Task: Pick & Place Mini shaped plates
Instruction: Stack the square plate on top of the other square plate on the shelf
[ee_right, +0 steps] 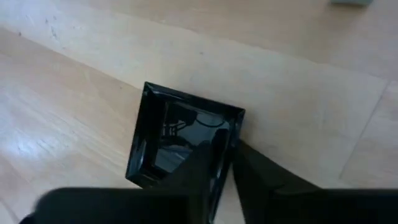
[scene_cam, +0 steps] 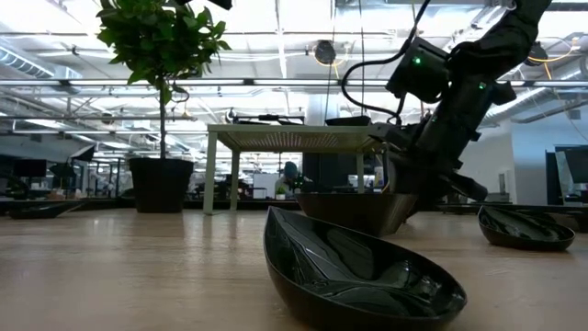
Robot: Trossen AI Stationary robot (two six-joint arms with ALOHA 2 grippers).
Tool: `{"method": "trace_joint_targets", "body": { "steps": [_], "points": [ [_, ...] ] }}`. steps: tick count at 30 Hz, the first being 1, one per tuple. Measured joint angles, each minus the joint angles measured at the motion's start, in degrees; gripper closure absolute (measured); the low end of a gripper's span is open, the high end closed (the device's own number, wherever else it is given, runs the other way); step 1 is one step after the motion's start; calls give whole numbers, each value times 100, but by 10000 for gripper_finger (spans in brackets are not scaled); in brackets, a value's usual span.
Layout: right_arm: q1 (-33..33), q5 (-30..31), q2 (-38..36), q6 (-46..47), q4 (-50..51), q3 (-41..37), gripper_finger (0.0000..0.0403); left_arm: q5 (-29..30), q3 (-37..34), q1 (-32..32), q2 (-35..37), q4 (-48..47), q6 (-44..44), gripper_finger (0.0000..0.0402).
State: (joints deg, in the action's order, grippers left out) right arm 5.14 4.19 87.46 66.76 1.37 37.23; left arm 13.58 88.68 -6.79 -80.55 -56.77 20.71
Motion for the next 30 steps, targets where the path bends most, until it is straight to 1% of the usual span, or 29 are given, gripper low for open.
{"method": "trace_joint_targets", "body": {
  "steps": [2,3,6,13,17,20,22,25,30],
  "points": [
    [-4,-46,0,-12,-29,0,389,2,0,0,0,2,0,279],
    [-7,-44,0,-25,-67,0,395,0,0,0,0,2,0,279],
    [-15,-55,0,-50,-393,0,395,1,0,0,0,2,2,279],
    [-109,27,9,-152,-1809,1,400,2,0,0,0,4,48,279],
    [-115,52,74,-212,-1914,136,400,5,0,0,0,7,55,279],
    [-115,184,372,-374,-2008,451,400,7,0,0,-2,26,59,279],
    [-113,177,550,-471,-1882,662,400,7,0,0,-2,44,59,279],
    [-119,169,972,-625,-1975,1196,400,5,0,0,-2,55,59,279],
    [-121,155,1584,-776,-1732,1899,400,4,0,0,-2,52,83,279]
  ]
}}
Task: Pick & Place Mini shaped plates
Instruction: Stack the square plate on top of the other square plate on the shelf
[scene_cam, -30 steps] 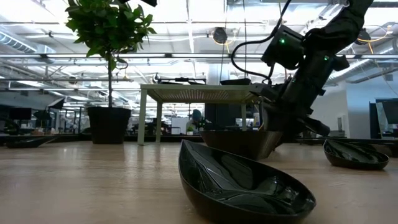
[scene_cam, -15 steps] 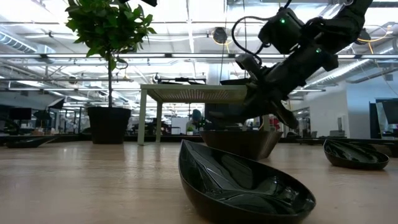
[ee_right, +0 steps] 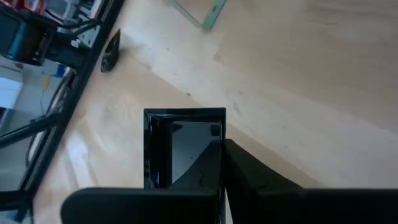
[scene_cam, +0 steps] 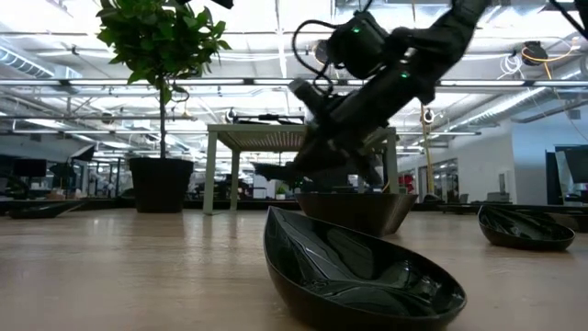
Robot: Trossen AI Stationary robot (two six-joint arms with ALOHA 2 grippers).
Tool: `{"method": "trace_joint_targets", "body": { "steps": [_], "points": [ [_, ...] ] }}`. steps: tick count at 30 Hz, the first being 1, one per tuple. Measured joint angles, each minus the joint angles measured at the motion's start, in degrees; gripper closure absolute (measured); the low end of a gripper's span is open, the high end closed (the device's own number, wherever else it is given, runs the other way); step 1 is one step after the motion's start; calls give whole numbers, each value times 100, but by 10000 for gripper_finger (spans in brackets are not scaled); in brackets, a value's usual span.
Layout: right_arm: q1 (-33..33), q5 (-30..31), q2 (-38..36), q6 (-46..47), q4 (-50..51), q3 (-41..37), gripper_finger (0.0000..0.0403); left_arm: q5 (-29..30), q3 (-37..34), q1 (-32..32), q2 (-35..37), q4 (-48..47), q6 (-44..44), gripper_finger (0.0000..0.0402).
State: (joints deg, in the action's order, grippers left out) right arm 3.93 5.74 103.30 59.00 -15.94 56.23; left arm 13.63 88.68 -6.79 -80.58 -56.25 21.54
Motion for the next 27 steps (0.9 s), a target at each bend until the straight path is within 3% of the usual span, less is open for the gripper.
{"method": "trace_joint_targets", "body": {
  "steps": [7,19,27],
  "points": [
    [19,-27,589,-191,506,749,400,-11,2,0,0,-8,-22,279],
    [21,-380,921,-126,973,903,397,-61,2,0,0,-70,-38,279],
    [23,-453,890,-305,1035,898,339,-63,2,0,0,-74,-41,279]
  ]
}}
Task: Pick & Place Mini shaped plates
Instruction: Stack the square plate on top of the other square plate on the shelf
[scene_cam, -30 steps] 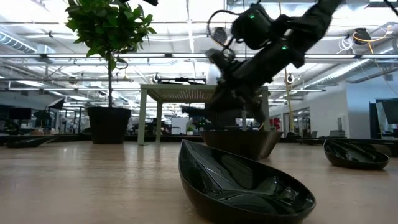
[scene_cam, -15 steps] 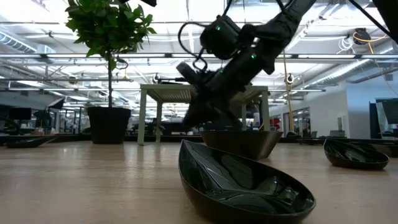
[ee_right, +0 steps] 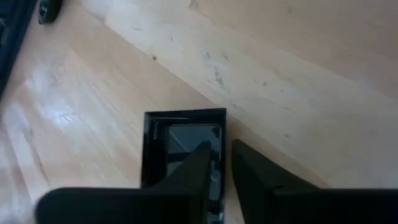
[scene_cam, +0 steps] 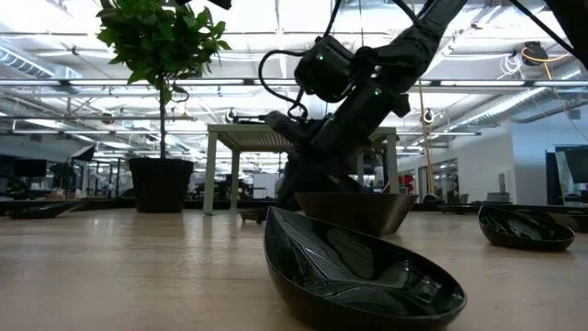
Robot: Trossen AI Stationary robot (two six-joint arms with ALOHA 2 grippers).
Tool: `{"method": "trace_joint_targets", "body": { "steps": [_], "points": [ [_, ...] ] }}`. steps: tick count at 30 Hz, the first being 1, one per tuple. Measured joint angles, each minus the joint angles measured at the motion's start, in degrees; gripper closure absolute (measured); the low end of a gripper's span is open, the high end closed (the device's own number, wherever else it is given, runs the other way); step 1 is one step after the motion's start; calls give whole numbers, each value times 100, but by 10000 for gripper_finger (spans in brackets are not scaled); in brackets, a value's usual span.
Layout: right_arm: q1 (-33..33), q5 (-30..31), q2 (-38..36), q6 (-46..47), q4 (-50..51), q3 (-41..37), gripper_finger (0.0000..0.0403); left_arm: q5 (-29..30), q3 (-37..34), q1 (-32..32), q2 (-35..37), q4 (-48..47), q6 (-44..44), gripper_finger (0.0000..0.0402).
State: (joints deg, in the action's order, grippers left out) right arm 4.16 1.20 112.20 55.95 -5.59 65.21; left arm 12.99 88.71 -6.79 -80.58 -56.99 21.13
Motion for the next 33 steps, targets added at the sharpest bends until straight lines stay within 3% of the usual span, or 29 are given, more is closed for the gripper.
{"method": "trace_joint_targets", "body": {
  "steps": [9,23,33],
  "points": [
    [37,-598,-710,-964,187,-2,265,1,0,0,-65,-30,-881,279],
    [103,-550,-3155,-2822,2600,-5,261,59,0,91,-1310,-88,-3872,279],
    [101,-193,-4484,-2988,3751,-5,261,-102,0,191,-2655,-138,-5741,279]
  ]
}}
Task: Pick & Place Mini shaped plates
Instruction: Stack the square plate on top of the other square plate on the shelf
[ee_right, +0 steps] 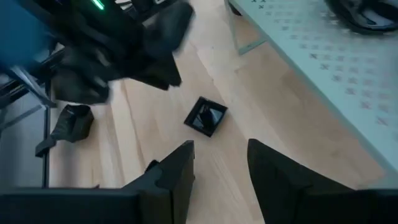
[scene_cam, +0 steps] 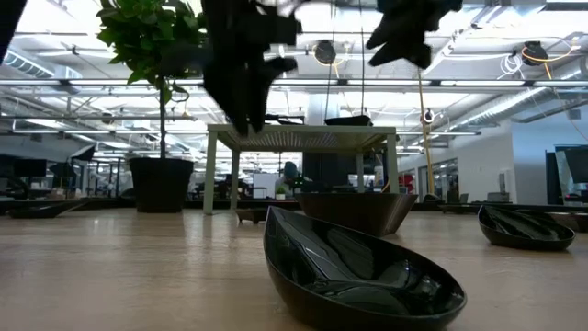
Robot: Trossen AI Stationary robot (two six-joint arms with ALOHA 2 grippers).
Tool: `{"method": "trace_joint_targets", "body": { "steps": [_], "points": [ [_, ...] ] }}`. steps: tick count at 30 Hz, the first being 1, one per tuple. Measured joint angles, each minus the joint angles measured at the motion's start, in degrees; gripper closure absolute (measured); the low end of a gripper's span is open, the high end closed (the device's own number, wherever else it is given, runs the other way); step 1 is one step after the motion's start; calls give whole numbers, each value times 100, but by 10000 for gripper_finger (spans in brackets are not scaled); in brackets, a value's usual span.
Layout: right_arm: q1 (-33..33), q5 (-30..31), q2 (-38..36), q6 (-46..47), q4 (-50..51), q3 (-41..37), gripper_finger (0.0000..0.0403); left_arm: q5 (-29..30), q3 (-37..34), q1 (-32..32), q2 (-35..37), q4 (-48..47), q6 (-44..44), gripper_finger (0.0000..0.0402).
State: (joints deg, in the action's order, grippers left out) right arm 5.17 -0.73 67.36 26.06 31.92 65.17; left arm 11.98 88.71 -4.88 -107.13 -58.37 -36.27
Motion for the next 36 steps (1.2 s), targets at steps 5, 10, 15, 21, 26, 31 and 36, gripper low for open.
{"method": "trace_joint_targets", "body": {
  "steps": [5,10,15,21,26,31,36],
  "points": [
    [-2,396,-387,0,478,0,261,-59,0,-3,-481,3,-540,279],
    [-2,413,-592,-2,717,0,261,-375,0,-2,-837,53,-555,279],
    [-2,400,-621,0,811,-2,261,-451,-2,-40,-1133,182,-634,279],
    [-2,393,-624,0,938,-4,261,-382,-2,-22,-1375,300,-528,280],
    [-2,393,-624,0,1064,-4,261,-307,0,4,-1519,309,-262,280],
    [-2,393,-624,0,1087,-4,261,-300,2,-2,-1533,339,141,320],
    [-2,393,-624,1,1088,-4,261,-291,0,-9,-1502,317,519,391]
  ]
}}
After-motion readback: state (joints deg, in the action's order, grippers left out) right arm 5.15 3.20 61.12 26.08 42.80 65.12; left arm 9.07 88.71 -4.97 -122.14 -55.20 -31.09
